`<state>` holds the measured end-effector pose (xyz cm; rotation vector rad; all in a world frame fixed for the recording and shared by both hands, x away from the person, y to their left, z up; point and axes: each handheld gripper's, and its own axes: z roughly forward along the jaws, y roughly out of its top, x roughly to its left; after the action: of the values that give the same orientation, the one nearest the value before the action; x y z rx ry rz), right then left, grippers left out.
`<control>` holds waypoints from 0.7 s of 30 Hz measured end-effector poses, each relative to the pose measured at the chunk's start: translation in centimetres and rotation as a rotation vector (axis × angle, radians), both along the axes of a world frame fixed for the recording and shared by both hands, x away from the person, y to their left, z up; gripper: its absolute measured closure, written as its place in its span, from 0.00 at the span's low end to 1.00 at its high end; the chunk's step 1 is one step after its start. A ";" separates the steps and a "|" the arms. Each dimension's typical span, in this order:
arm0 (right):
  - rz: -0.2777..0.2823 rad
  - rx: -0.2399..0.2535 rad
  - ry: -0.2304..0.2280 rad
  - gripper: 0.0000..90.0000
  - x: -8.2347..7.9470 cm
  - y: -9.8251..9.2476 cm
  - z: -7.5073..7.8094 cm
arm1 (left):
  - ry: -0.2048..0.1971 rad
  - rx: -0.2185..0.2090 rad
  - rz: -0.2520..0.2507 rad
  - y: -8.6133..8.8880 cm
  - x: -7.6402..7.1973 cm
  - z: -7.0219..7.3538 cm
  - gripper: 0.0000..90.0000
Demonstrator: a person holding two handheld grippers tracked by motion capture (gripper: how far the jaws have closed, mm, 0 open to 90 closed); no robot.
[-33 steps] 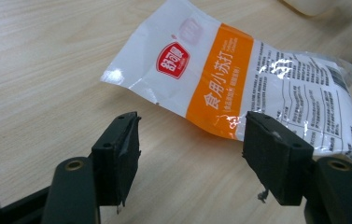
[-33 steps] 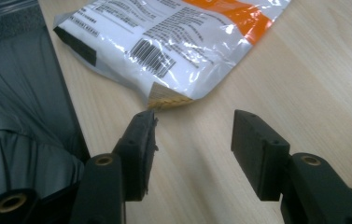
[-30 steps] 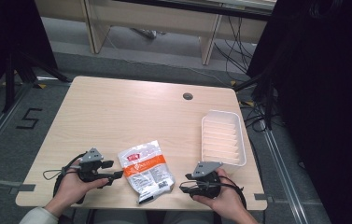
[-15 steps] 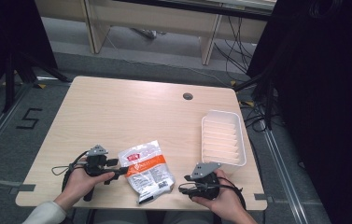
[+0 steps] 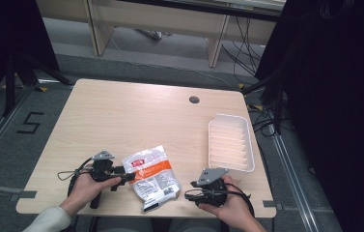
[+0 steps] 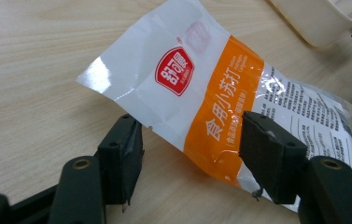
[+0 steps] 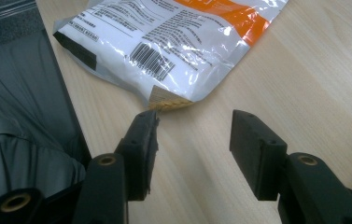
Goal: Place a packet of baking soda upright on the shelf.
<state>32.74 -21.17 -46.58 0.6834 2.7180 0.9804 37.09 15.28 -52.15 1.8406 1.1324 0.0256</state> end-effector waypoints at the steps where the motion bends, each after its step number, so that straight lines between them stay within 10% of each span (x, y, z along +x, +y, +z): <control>1: 0.000 0.000 0.000 0.58 0.0 0.0 0.0 | 0.000 0.000 0.000 0.0 0.0 0.0 0.43; 10: -0.011 -0.003 0.015 0.58 -0.1 0.0 0.0 | 0.044 -0.088 -0.033 -1.4 0.7 -0.5 0.47; 11: -0.011 -0.005 0.014 0.58 -0.1 0.0 0.0 | 0.172 -0.154 0.069 -2.0 -0.1 -0.1 0.48; 12: -0.012 -0.007 0.013 0.58 -0.1 0.0 0.0 | 0.197 -0.163 0.097 -2.1 -0.3 0.0 0.49; 16: -0.013 0.006 -0.006 0.58 0.0 0.1 -0.2 | 0.079 -0.183 -0.057 -1.5 0.7 -0.6 0.55; 21: -0.018 0.010 0.003 0.58 -0.1 0.1 -0.2 | 0.067 -0.199 -0.070 -1.5 0.6 -0.6 0.62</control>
<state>32.64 -21.04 -46.83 0.7104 2.7069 0.9900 37.71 13.75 -52.76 1.7130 1.0754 -0.1845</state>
